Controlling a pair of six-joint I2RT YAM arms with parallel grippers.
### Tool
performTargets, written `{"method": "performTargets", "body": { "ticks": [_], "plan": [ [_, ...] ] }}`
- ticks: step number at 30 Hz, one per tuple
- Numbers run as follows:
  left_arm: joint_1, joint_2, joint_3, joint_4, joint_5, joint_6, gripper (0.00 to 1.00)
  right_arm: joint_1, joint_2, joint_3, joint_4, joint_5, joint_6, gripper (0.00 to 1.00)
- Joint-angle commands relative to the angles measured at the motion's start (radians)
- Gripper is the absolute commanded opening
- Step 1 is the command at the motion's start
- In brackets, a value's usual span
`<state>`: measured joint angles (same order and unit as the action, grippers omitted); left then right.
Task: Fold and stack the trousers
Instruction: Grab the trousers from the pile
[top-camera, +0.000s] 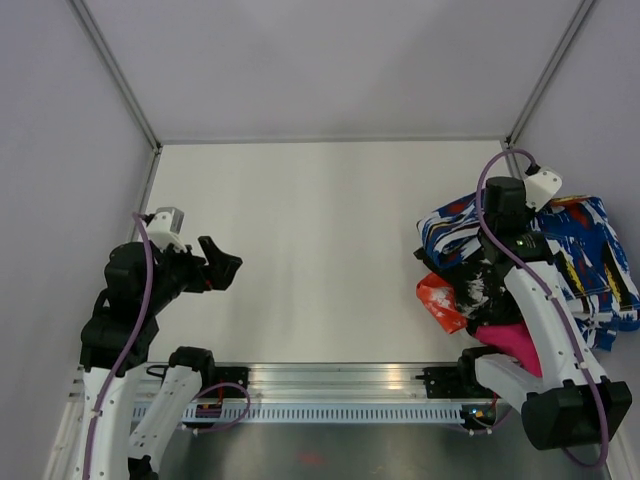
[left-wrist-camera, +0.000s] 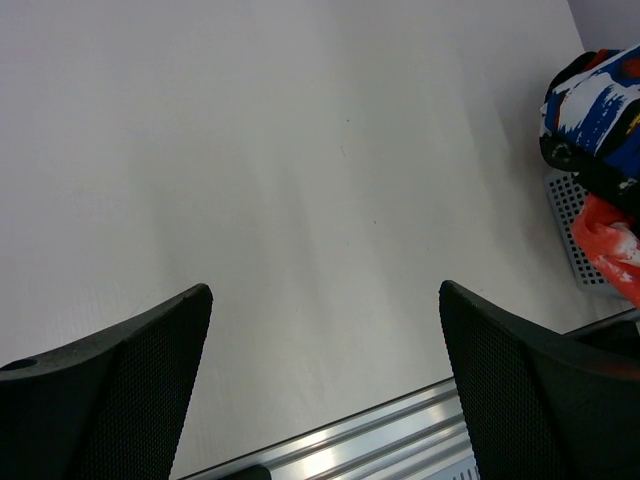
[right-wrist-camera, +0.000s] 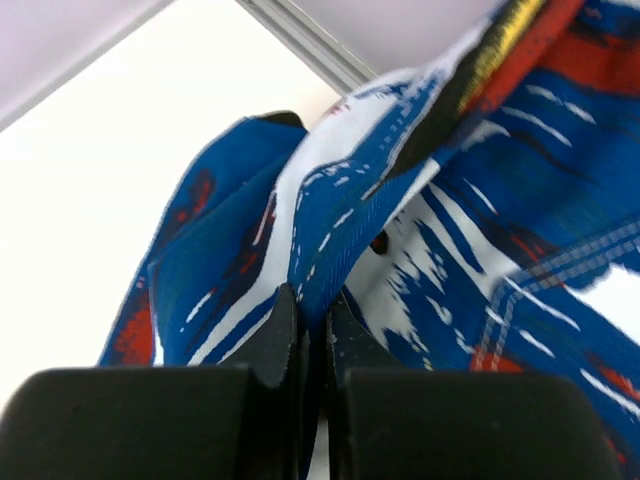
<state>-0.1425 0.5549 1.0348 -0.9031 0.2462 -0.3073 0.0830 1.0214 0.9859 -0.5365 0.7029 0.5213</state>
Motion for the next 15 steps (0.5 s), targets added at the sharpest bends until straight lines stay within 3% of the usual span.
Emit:
{"method": "performTargets", "body": {
  "ticks": [1,5,7,10,14,15],
  "plan": [
    [0.001,0.016,0.033,0.010,0.025,0.048,1.00,-0.005,0.032,0.114,0.095,-0.046,-0.104,0.00],
    [0.001,0.025,0.047,0.016,0.054,0.050,1.00,-0.005,0.048,0.308,0.108,-0.186,-0.194,0.00],
    [0.001,0.036,0.050,0.033,0.073,0.043,1.00,-0.006,0.087,0.394,0.136,-0.340,-0.246,0.00],
    [0.001,0.063,0.060,0.047,0.082,0.025,1.00,-0.002,0.228,0.662,0.094,-0.564,-0.297,0.00],
    [0.001,0.094,0.088,0.049,0.105,0.019,1.00,0.003,0.547,1.247,-0.023,-0.836,-0.265,0.00],
    [0.001,0.094,0.094,0.049,0.100,0.017,1.00,0.009,0.580,1.308,-0.005,-0.899,-0.244,0.00]
  ]
}}
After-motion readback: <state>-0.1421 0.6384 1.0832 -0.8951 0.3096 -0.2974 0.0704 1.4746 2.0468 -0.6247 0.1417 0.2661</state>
